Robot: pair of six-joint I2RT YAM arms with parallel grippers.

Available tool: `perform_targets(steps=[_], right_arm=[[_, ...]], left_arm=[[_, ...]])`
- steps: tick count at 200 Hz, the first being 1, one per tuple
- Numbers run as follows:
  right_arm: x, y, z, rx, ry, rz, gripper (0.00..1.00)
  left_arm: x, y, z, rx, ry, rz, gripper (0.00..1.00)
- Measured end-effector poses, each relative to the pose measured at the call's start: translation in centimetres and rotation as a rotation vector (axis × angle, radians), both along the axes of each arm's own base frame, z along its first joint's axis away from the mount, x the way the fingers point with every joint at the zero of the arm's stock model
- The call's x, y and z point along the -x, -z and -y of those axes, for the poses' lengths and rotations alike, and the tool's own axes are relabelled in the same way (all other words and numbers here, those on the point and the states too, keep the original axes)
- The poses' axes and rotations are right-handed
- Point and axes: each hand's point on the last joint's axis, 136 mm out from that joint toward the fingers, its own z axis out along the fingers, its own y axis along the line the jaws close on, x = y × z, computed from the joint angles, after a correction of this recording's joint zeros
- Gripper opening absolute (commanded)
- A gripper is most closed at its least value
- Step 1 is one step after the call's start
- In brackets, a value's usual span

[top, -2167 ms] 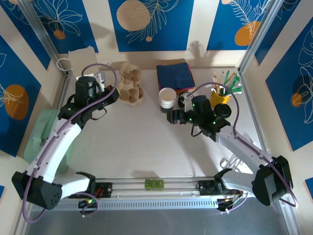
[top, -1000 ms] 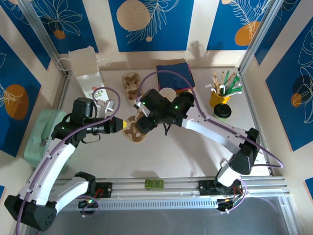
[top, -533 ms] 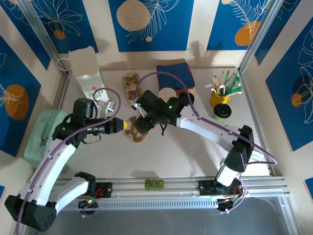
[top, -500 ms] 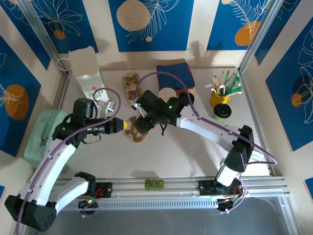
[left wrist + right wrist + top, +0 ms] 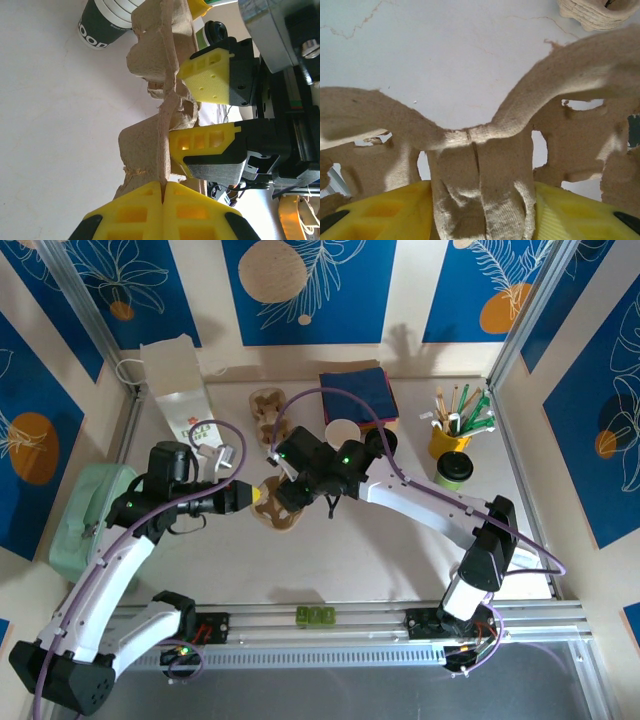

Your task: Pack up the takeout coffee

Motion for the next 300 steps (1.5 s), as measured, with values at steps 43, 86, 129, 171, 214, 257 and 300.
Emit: perform_targets(steps=[43,86,129,171,214,257,300], right_arm=[[0.0,0.0,0.0,-0.001,0.004,0.001,0.44],[-0.1,0.0,0.0,-0.001,0.005,0.002,0.41],[-0.2,0.0,0.1,0.000,0.009,0.004,0.40],[-0.4,0.6,0.6,0.016,0.019,0.000,0.40],[0.0,2.2,1.3,0.054,0.020,-0.023,0.40],[0.4,2.9,2.0,0.071,0.022,-0.035,0.40],[0.7,2.6,3.0,0.068,0.030,-0.033,0.40]], left_arm=[[-0.2,0.1,0.1,0.011,-0.009,0.000,0.00],[-0.3,0.0,0.1,0.017,-0.013,0.003,0.00],[-0.4,0.0,0.0,0.016,-0.022,0.001,0.42],[-2.1,-1.5,-2.5,-0.112,-0.164,0.073,0.74],[-6.2,-6.6,-8.5,-0.345,-0.483,0.224,0.80],[-11.4,-8.9,-13.5,-0.549,-0.717,0.233,0.84],[-16.6,-8.8,-19.4,-0.662,-0.902,0.144,0.82]])
